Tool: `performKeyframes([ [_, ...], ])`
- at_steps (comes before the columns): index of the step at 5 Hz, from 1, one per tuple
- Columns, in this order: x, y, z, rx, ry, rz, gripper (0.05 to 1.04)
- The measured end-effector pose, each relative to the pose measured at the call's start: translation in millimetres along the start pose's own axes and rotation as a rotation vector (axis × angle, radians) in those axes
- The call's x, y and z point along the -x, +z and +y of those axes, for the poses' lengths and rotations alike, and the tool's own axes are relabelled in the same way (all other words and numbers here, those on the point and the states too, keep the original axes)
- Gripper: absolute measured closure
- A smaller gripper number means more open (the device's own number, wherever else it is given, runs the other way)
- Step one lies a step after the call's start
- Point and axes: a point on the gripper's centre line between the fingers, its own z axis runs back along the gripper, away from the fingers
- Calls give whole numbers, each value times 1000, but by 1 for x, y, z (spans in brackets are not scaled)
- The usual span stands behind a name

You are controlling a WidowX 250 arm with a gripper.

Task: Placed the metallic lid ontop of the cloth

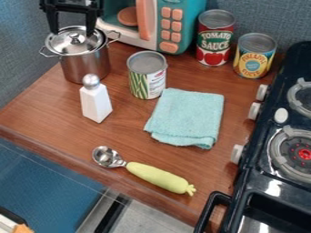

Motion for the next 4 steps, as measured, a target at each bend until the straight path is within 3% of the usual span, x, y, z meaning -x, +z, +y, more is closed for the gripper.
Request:
performKeyframes([
  [3, 1, -10, 2, -1, 29, 7, 84],
  [4, 1, -12, 0, 13, 47, 5, 140],
])
